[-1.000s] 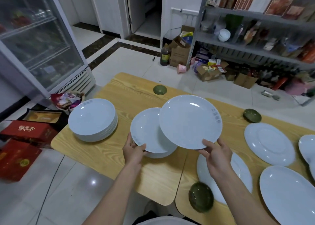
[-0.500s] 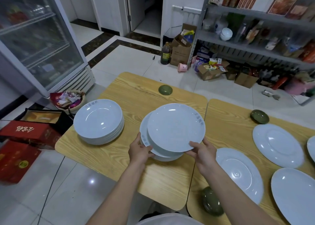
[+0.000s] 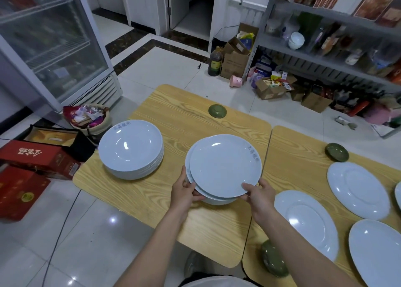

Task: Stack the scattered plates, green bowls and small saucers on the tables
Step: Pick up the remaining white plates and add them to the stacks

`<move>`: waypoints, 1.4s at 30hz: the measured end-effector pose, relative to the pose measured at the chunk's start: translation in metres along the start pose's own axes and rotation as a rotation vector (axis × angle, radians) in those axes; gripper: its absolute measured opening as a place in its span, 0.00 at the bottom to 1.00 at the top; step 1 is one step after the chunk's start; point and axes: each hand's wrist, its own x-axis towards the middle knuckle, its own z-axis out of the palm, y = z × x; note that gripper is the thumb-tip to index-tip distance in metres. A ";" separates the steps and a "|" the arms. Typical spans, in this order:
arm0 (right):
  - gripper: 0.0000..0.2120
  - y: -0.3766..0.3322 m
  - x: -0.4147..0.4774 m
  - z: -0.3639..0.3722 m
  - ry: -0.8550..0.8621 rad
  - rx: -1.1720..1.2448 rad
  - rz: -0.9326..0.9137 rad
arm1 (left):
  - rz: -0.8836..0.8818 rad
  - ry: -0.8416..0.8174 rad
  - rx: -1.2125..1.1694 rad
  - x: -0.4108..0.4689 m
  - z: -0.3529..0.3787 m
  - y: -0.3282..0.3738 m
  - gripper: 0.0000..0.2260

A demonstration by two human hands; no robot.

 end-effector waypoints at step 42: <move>0.32 -0.055 -0.041 -0.144 -0.221 -1.555 -0.648 | 0.824 -0.252 1.517 -0.083 0.130 0.030 0.25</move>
